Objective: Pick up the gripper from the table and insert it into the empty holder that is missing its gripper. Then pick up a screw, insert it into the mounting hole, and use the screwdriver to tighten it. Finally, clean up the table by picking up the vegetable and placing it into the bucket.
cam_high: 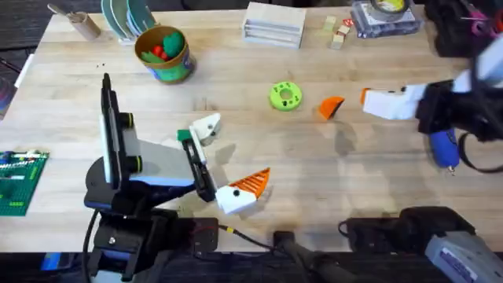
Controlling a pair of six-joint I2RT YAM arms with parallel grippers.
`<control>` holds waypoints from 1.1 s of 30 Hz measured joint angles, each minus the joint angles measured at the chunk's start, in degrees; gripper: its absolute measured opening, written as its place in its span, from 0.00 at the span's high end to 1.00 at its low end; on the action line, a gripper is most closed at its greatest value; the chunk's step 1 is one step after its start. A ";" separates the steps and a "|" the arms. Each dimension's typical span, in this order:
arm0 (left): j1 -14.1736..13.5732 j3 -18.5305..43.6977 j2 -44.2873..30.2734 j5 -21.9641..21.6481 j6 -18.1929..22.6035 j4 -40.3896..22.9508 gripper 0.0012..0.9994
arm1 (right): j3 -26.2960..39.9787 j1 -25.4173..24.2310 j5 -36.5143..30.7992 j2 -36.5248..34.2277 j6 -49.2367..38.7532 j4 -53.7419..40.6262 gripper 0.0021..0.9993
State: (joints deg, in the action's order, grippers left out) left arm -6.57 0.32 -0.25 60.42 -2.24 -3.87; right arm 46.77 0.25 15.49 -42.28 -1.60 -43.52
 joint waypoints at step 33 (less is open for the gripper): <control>0.00 0.00 0.00 0.00 0.00 -0.01 0.01 | 0.54 7.63 -5.35 -33.40 -14.17 15.30 0.13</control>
State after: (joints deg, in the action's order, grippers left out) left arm -6.57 0.32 -0.25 60.42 -2.24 -3.87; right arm 47.31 7.88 10.13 -75.67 -15.77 -28.23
